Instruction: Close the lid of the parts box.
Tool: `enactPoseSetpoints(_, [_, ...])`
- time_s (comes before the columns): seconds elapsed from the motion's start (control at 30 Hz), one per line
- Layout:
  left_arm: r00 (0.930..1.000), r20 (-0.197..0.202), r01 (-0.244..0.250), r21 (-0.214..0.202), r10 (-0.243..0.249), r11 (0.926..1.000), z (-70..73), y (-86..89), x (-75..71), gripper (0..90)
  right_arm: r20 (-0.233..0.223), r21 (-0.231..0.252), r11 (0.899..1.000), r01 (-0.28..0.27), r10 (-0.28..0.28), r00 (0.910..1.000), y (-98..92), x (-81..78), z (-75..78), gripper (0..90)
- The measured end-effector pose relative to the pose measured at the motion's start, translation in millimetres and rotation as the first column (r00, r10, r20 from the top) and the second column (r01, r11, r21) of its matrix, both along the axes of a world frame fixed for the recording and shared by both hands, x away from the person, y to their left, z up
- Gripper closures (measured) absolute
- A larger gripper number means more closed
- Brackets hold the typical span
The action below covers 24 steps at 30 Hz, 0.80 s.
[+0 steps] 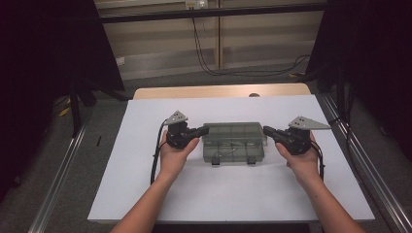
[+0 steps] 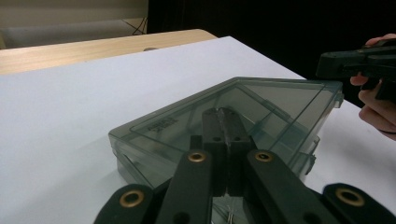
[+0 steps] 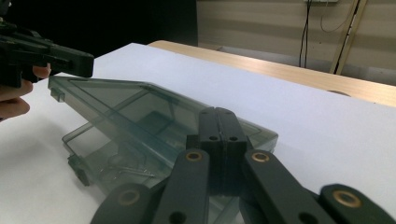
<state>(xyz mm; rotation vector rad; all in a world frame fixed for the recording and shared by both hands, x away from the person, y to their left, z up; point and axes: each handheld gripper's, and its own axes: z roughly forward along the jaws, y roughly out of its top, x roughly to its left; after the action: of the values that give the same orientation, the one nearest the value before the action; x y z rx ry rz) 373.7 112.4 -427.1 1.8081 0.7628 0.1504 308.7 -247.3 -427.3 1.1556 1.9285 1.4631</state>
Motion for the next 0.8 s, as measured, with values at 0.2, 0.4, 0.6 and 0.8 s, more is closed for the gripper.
enactPoseSetpoints(0.2, [0.9999, 0.016, -0.005, 0.016, 0.004, 0.9999, -4.4, -0.3, -9.5, 90.0, -0.004, -0.013, 1.0, -0.012, 0.012, 0.9999, 0.7, -7.9, -6.2, 90.0])
enactPoseSetpoints(0.4, [0.9996, 0.027, -0.005, 0.03, 0.004, 0.9996, -10.6, 0.1, -17.9, 90.0, -0.002, -0.023, 1.0, -0.018, 0.018, 0.9998, 2.5, -14.9, -10.7, 90.0])
enactPoseSetpoints(0.6, [0.9993, 0.036, -0.008, 0.046, 0.006, 0.9989, -17.0, 1.0, -25.4, 90.0, -0.004, -0.02, 1.0, -0.022, 0.022, 0.9998, 4.4, -21.3, -14.4, 90.0])
enactPoseSetpoints(0.8, [0.9984, 0.053, -0.023, 0.06, 0.02, 0.998, -21.8, 1.9, -32.0, 90.0, -0.018, -0.021, 0.999, -0.026, 0.026, 0.9995, 7.8, -26.9, -24.1, 90.0])
